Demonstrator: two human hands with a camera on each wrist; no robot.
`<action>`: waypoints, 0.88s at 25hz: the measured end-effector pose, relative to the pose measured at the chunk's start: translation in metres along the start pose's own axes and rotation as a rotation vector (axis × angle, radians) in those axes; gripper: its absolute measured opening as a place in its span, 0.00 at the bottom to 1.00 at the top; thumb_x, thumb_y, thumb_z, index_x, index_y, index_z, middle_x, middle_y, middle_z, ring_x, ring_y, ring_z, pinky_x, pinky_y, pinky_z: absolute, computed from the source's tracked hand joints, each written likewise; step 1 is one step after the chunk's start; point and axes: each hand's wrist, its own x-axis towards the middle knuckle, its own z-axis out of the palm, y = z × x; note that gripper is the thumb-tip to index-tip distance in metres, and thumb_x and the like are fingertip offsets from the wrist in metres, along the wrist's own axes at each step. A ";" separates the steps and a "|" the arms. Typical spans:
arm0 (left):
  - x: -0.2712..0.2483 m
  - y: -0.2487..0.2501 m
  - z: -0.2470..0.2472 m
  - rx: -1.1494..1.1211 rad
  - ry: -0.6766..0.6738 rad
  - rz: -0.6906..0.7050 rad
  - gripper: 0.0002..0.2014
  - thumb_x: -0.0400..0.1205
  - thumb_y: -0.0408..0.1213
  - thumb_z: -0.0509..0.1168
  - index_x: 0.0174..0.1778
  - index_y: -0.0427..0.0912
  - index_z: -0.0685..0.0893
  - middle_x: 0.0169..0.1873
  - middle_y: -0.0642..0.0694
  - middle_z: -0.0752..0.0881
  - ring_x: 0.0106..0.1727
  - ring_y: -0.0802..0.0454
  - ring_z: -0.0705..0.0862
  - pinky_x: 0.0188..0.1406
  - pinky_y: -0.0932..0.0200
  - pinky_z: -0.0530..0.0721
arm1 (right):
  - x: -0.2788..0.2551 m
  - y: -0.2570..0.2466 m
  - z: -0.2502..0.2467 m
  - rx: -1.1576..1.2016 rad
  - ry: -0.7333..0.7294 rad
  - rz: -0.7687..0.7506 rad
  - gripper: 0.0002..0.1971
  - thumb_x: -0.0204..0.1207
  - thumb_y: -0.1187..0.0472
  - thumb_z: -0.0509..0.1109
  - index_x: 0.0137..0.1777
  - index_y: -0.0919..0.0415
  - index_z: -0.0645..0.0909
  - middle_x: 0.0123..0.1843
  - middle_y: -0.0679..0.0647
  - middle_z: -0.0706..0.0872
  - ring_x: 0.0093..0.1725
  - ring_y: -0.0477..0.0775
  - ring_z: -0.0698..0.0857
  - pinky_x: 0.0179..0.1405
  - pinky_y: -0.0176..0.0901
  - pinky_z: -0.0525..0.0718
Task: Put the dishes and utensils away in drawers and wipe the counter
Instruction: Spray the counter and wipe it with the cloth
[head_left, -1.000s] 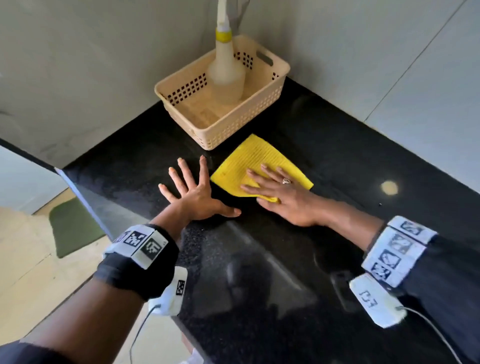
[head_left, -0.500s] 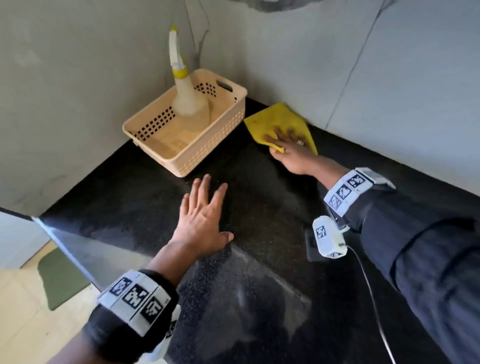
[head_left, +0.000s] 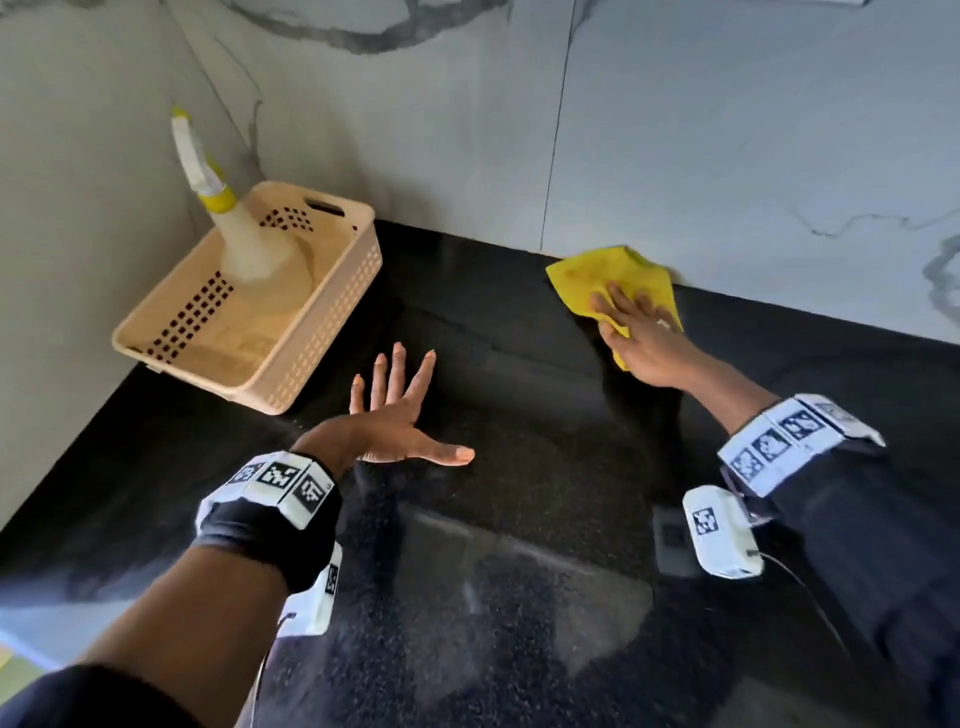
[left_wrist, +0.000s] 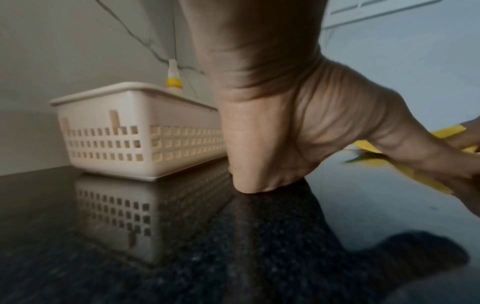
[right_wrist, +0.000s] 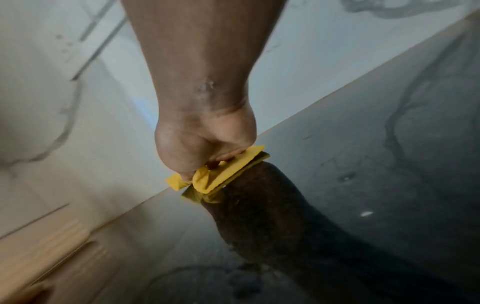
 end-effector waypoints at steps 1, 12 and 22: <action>0.002 0.000 -0.002 0.010 -0.017 -0.005 0.67 0.62 0.77 0.69 0.79 0.63 0.23 0.76 0.48 0.17 0.77 0.49 0.18 0.79 0.41 0.27 | 0.012 -0.010 0.006 -0.017 0.043 0.088 0.28 0.89 0.46 0.45 0.87 0.46 0.44 0.88 0.49 0.39 0.87 0.62 0.39 0.83 0.59 0.40; 0.000 0.007 -0.024 0.344 -0.196 0.024 0.81 0.48 0.82 0.68 0.80 0.45 0.22 0.76 0.24 0.24 0.79 0.23 0.28 0.77 0.26 0.37 | -0.003 -0.097 0.051 -0.054 0.160 -0.078 0.28 0.89 0.53 0.53 0.87 0.51 0.51 0.89 0.53 0.46 0.87 0.56 0.45 0.83 0.47 0.40; 0.009 -0.014 -0.026 0.320 -0.239 0.200 0.82 0.53 0.69 0.80 0.78 0.39 0.21 0.70 0.15 0.23 0.75 0.16 0.27 0.72 0.19 0.39 | -0.049 -0.180 0.097 0.010 0.202 0.384 0.29 0.89 0.47 0.49 0.87 0.45 0.45 0.88 0.55 0.39 0.86 0.67 0.39 0.82 0.63 0.42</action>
